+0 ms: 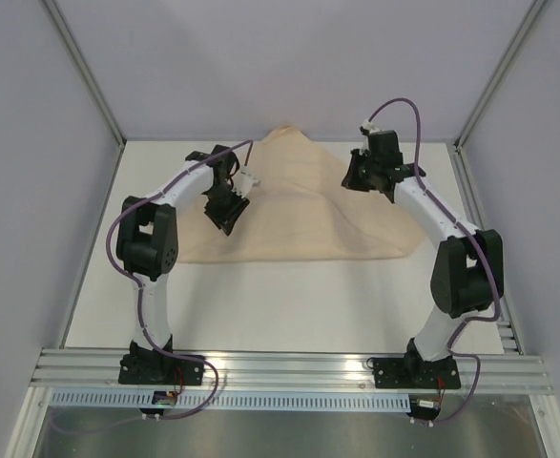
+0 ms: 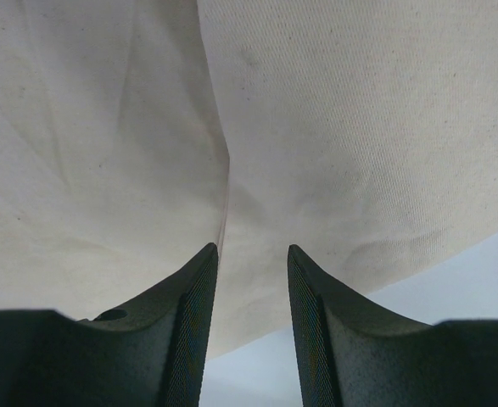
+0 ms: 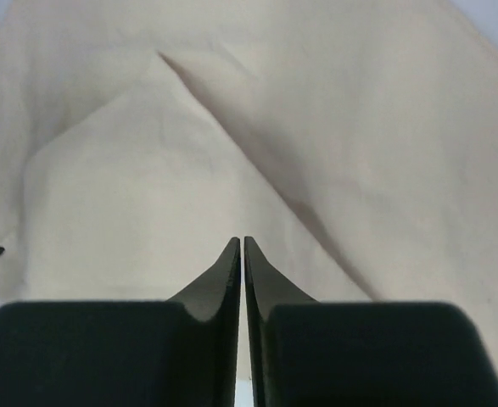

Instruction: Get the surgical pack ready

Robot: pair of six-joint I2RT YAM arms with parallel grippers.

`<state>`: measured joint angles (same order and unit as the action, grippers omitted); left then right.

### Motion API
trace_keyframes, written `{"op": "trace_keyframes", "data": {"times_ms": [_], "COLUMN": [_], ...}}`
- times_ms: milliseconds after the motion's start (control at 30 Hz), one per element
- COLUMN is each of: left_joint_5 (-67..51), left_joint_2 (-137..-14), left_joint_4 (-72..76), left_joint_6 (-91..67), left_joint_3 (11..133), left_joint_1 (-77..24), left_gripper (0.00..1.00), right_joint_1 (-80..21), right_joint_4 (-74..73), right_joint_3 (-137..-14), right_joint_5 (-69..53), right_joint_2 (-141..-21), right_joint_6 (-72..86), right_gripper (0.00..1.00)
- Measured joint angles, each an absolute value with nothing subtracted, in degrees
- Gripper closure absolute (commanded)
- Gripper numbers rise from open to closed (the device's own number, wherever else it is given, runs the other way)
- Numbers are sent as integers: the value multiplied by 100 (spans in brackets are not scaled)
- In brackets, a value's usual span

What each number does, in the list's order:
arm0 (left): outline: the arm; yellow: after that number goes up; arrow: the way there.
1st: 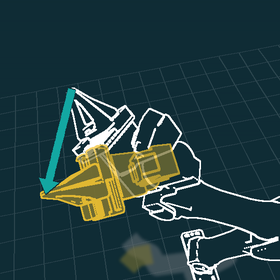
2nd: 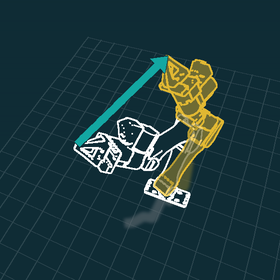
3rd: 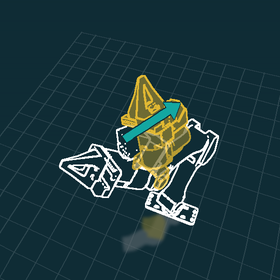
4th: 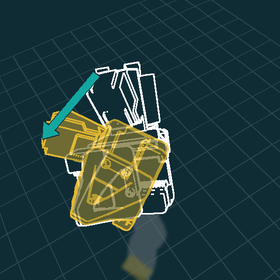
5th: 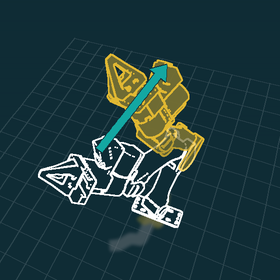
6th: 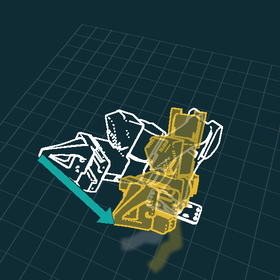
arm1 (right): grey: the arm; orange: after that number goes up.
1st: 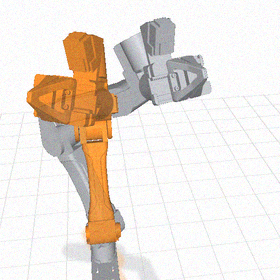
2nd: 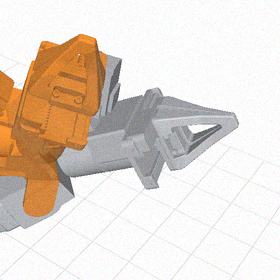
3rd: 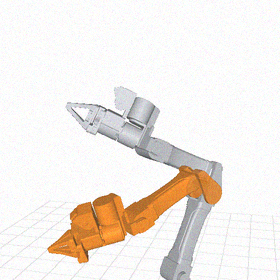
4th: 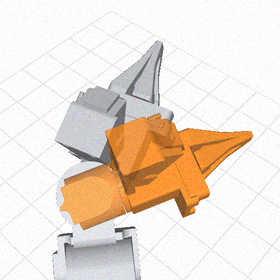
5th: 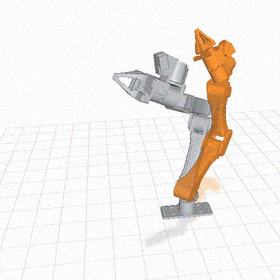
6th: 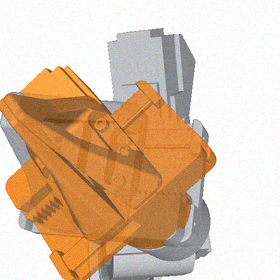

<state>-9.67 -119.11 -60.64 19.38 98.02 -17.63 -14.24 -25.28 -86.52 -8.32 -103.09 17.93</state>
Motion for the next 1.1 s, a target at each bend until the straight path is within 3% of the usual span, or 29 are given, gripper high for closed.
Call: {"op": "trace_keyframes", "data": {"times_ms": [300,633,767,967,1100], "left_joint_5": [-974,-945,-934,-939,-906], "left_joint_2": [-11979,-12451,-12409,-11681,-10796], "left_joint_4": [-5981,-5883,-5883,-5843,-5817], "left_joint_6": [1887,1806,1804,1761,1584], "left_joint_3": [9710,9706,9701,9627,9625], "left_joint_1": [-1763,-1765,-1763,-1634,-1127], "left_gripper": [52,53,52,47,44], "right_joint_1": [-1522,-1492,-1492,-1483,-1288], "right_joint_4": [-2499,-2233,-2329,-2585,-2362], "right_joint_3": [-6259,-6165,-6195,-6307,-6184], "right_joint_5": [-969,-1037,-888,-209,141], "right_joint_2": [-9778,-10226,-10134,-9150,-8182], "right_joint_6": [1962,2095,2069,1879,1876], "right_gripper": [100,96,85,69,75]}}
